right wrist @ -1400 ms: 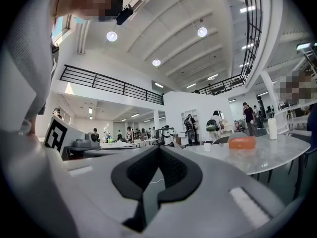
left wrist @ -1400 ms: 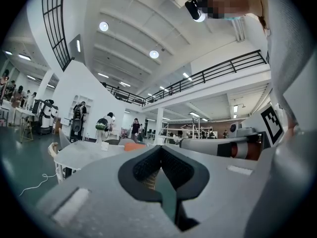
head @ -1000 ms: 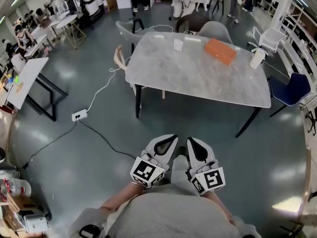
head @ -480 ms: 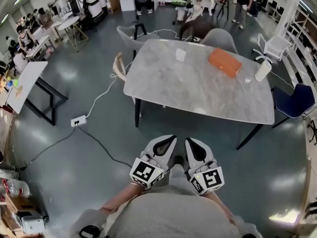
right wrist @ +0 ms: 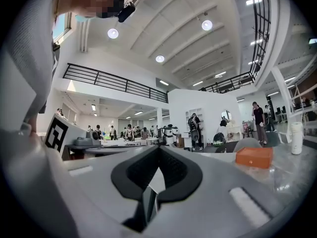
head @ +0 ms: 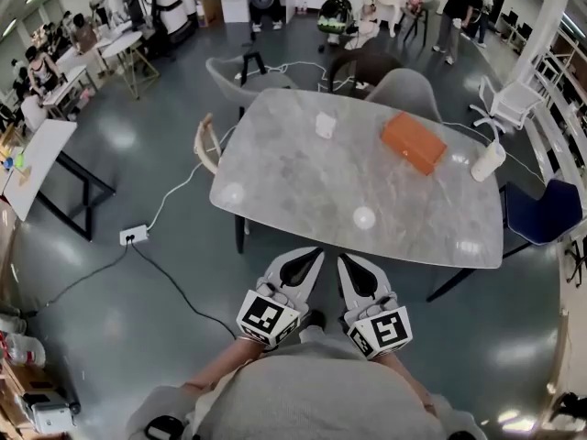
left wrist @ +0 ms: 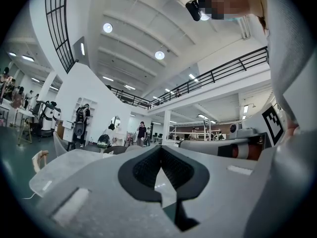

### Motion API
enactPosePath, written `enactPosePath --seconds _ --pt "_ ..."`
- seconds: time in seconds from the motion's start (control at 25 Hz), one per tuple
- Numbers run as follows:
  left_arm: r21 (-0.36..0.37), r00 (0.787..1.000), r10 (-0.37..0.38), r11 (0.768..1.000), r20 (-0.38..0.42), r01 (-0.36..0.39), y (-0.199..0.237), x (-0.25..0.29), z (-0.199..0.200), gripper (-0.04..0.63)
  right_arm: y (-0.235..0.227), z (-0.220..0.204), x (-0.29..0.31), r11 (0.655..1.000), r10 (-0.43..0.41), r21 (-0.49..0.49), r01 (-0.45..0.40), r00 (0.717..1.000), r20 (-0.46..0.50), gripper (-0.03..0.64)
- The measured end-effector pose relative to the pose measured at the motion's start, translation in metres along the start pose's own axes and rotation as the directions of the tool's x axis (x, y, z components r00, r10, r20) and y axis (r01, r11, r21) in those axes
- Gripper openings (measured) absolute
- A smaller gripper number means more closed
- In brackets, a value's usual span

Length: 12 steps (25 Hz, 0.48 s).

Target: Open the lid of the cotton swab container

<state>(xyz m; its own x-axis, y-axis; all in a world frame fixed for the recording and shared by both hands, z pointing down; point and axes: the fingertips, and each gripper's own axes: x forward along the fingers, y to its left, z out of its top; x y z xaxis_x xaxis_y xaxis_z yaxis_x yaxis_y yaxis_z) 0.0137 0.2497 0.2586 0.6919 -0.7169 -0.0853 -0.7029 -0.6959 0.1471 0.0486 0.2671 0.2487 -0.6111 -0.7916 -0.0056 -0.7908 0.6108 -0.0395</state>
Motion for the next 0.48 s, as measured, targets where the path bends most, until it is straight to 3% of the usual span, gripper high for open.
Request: enactPosePath --seconds 0.16,0.48 --pt "-0.031 1.0 0.002 1.0 0.012 -0.002 0.017 0.038 0.002 -0.002 -0.032 0.0 0.02 1.0 0.007 0.003 -0.007 1.0 -0.004 0.003" --pt "-0.012 1.0 0.013 1.0 0.003 -0.013 0.033 0.082 -0.006 -0.002 -0.073 -0.004 0.047 0.999 0.031 0.014 -0.031 1.0 -0.005 0.003"
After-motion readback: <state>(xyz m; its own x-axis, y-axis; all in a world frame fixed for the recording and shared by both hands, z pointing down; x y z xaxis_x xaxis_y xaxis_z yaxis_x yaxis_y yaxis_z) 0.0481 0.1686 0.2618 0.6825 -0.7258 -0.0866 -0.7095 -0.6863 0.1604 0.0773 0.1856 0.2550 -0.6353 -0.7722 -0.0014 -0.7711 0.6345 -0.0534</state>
